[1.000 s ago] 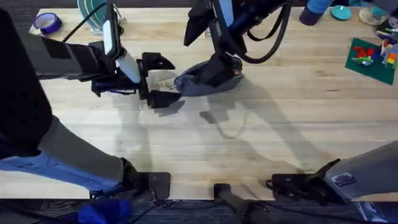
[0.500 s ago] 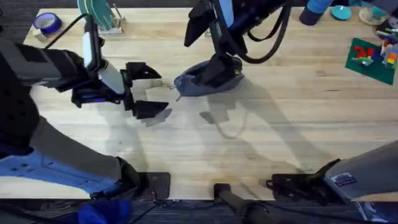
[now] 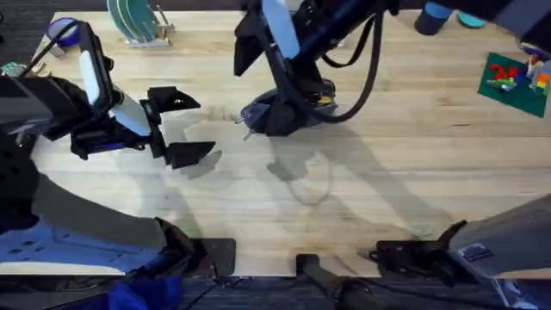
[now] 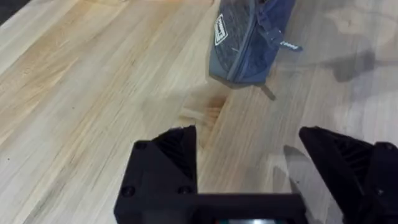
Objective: Unzip the bag, pick up the pens from the table one at a time and place them inside, then zip the bag closed.
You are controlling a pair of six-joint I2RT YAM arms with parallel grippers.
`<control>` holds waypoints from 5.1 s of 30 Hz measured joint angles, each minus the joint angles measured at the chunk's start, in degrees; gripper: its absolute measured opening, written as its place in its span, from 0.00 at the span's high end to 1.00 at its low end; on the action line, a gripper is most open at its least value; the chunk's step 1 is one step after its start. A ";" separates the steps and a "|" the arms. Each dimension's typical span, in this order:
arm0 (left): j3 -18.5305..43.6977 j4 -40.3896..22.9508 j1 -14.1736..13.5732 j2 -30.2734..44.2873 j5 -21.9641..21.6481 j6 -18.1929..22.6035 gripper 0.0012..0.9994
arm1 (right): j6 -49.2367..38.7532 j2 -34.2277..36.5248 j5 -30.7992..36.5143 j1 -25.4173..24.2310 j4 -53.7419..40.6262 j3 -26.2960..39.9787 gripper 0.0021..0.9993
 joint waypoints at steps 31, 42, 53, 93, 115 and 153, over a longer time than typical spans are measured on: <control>0.00 0.22 0.00 0.00 -0.86 0.66 0.00 | -21.21 10.12 3.94 0.11 4.79 0.02 0.00; 0.00 0.22 -0.01 0.01 -0.86 0.66 0.00 | -32.77 12.59 3.92 -1.93 4.75 0.04 0.00; 0.00 0.15 -0.01 0.00 -0.88 1.70 0.00 | -35.74 14.56 3.90 -1.94 6.49 0.04 0.00; 0.00 0.15 0.00 0.02 -1.04 4.33 0.00 | -35.93 19.04 1.67 -1.94 10.16 0.07 0.97; 0.00 0.15 0.00 0.00 -1.03 4.48 0.00 | -29.49 19.04 0.23 -1.96 9.77 0.07 0.97; 0.00 0.88 -11.22 0.01 -0.51 3.68 0.00 | 9.37 19.08 -15.61 -6.05 9.84 0.07 0.97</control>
